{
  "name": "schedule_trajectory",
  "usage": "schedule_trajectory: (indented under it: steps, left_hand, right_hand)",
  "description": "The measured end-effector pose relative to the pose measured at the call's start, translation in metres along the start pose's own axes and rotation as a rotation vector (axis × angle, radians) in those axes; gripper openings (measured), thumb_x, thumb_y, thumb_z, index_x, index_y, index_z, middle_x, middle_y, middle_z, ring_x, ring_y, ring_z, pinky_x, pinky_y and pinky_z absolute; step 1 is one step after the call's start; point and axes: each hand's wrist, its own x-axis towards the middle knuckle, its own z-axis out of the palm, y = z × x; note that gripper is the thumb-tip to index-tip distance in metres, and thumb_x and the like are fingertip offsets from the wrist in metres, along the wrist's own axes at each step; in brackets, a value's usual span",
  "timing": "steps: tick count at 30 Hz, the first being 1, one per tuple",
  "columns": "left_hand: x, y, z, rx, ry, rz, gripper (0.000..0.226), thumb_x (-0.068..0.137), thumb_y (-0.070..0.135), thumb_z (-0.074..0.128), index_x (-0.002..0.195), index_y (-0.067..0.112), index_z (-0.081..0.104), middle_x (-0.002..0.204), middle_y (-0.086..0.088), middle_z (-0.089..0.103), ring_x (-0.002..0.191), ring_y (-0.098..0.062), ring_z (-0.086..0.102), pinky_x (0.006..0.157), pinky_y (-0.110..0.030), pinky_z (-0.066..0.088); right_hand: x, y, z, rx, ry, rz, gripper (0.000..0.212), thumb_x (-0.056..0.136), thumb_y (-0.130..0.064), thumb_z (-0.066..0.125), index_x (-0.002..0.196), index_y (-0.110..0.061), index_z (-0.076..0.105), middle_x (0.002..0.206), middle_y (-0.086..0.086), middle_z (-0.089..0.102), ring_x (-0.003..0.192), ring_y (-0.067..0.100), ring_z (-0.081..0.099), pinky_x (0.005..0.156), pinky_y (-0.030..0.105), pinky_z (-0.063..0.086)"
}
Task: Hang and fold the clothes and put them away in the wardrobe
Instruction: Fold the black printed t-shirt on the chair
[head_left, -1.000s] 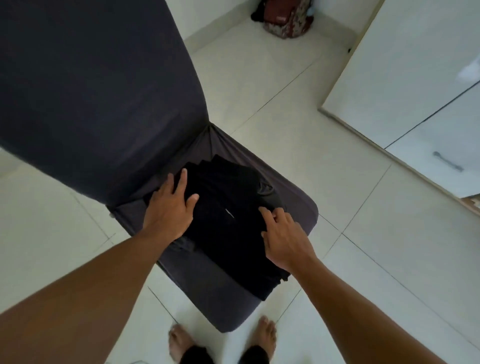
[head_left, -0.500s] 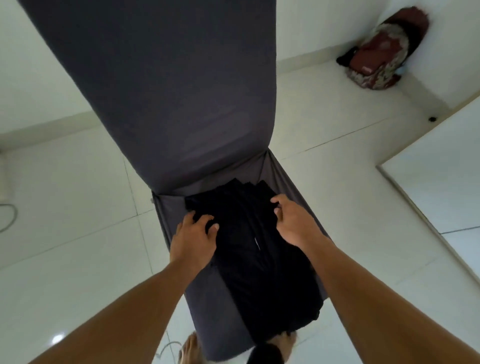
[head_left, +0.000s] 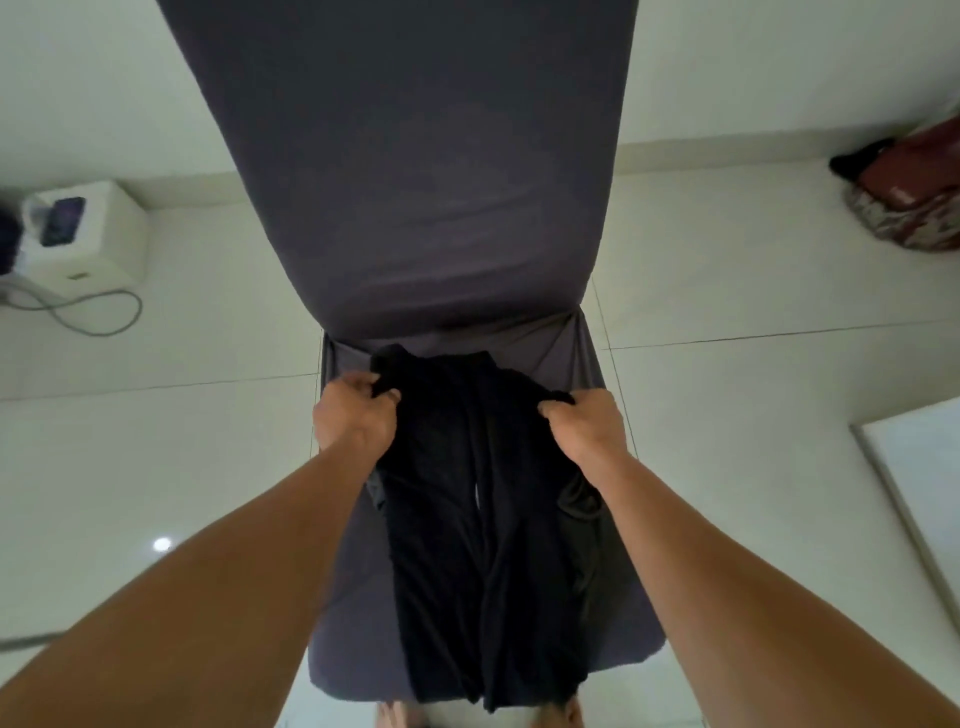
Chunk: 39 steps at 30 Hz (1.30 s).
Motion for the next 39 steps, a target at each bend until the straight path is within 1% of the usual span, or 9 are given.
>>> schedule_trajectory:
  steps: [3, 7, 10, 14, 17, 25, 29, 33, 39]
  left_hand:
    - [-0.005, -0.003, -0.002, 0.108, 0.039, 0.142, 0.041, 0.086, 0.022, 0.074, 0.124, 0.018, 0.06, 0.121, -0.004, 0.069, 0.112, -0.028, 0.063, 0.092, -0.034, 0.048]
    - [-0.026, -0.019, -0.004, 0.279, 0.039, 0.271, 0.054, 0.086, 0.026, 0.074, 0.129, 0.016, 0.043, 0.127, -0.014, 0.052, 0.115, -0.035, 0.054, 0.09, -0.042, 0.046]
    - [-0.054, -0.045, -0.005, 0.36, 0.068, 0.422, 0.033, 0.094, 0.025, 0.063, 0.124, 0.019, 0.05, 0.122, -0.012, 0.05, 0.113, -0.031, 0.051, 0.088, -0.039, 0.046]
    - [-0.092, -0.093, -0.01, 0.336, -0.089, 0.475, 0.018, 0.095, 0.032, 0.06, 0.109, 0.021, 0.059, 0.103, -0.001, 0.053, 0.097, -0.027, 0.058, 0.077, -0.035, 0.045]
    - [-0.122, -0.129, -0.016, 0.321, -0.122, 0.443, 0.02, 0.093, 0.039, 0.063, 0.102, 0.022, 0.058, 0.094, 0.004, 0.054, 0.081, -0.021, 0.056, 0.071, -0.03, 0.041]
    - [-0.184, -0.206, 0.009, 0.159, -0.194, 0.222, 0.024, 0.085, 0.038, 0.073, 0.098, 0.027, 0.055, 0.08, 0.013, 0.063, 0.077, -0.01, 0.061, 0.061, -0.024, 0.046]
    - [-0.208, -0.231, 0.033, -0.007, -0.07, 0.064, 0.023, 0.082, 0.021, 0.071, 0.098, 0.022, 0.055, 0.08, 0.009, 0.066, 0.075, -0.012, 0.063, 0.059, -0.023, 0.046]
    - [-0.222, -0.254, 0.057, -0.06, -0.026, -0.02, 0.022, 0.079, 0.028, 0.074, 0.096, 0.022, 0.061, 0.081, 0.01, 0.07, 0.08, -0.017, 0.064, 0.068, -0.025, 0.044]
    - [-0.222, -0.285, 0.074, -0.138, -0.239, -0.123, 0.027, 0.086, 0.038, 0.074, 0.105, 0.02, 0.07, 0.104, 0.004, 0.07, 0.094, -0.022, 0.063, 0.081, -0.033, 0.051]
  right_hand:
    - [-0.006, 0.001, 0.007, -0.025, 0.028, -0.051, 0.016, 0.093, -0.026, 0.068, 0.086, -0.012, 0.063, 0.078, 0.003, 0.064, 0.077, 0.025, 0.067, 0.063, 0.03, 0.048]
    - [-0.024, 0.004, 0.014, -0.192, 0.08, -0.214, 0.058, 0.09, -0.026, 0.074, 0.138, -0.016, 0.042, 0.134, 0.011, 0.048, 0.096, 0.026, 0.064, 0.08, 0.033, 0.05]
    - [-0.047, 0.006, 0.014, -0.282, 0.157, -0.464, 0.035, 0.097, -0.022, 0.064, 0.126, -0.016, 0.045, 0.134, 0.013, 0.04, 0.073, 0.013, 0.054, 0.071, 0.029, 0.048]
    - [-0.082, 0.029, 0.012, -0.571, 0.129, -0.78, 0.017, 0.096, -0.023, 0.061, 0.111, -0.016, 0.059, 0.115, 0.01, 0.052, 0.096, 0.024, 0.054, 0.084, 0.039, 0.051]
    - [-0.122, 0.06, 0.011, -0.635, 0.06, -0.849, 0.014, 0.096, -0.022, 0.057, 0.109, -0.017, 0.059, 0.1, 0.002, 0.055, 0.089, 0.02, 0.056, 0.078, 0.036, 0.05]
    - [-0.185, 0.178, 0.032, -0.621, 0.039, -0.582, 0.017, 0.092, -0.013, 0.054, 0.108, -0.017, 0.057, 0.103, -0.001, 0.054, 0.094, 0.023, 0.058, 0.071, 0.033, 0.048]
    - [-0.192, 0.208, 0.055, -0.436, 0.239, -0.552, 0.03, 0.077, 0.0, 0.061, 0.102, -0.015, 0.054, 0.099, 0.001, 0.046, 0.088, 0.024, 0.05, 0.074, 0.04, 0.053]
    - [-0.193, 0.233, 0.069, -0.143, 0.382, -0.213, 0.049, 0.071, 0.004, 0.062, 0.116, -0.011, 0.047, 0.115, 0.009, 0.048, 0.096, 0.028, 0.048, 0.078, 0.042, 0.052]
    - [-0.187, 0.272, 0.067, 0.1, 0.121, 0.011, 0.042, 0.082, -0.001, 0.061, 0.114, -0.016, 0.038, 0.088, -0.004, 0.06, 0.078, 0.015, 0.06, 0.067, 0.03, 0.044]
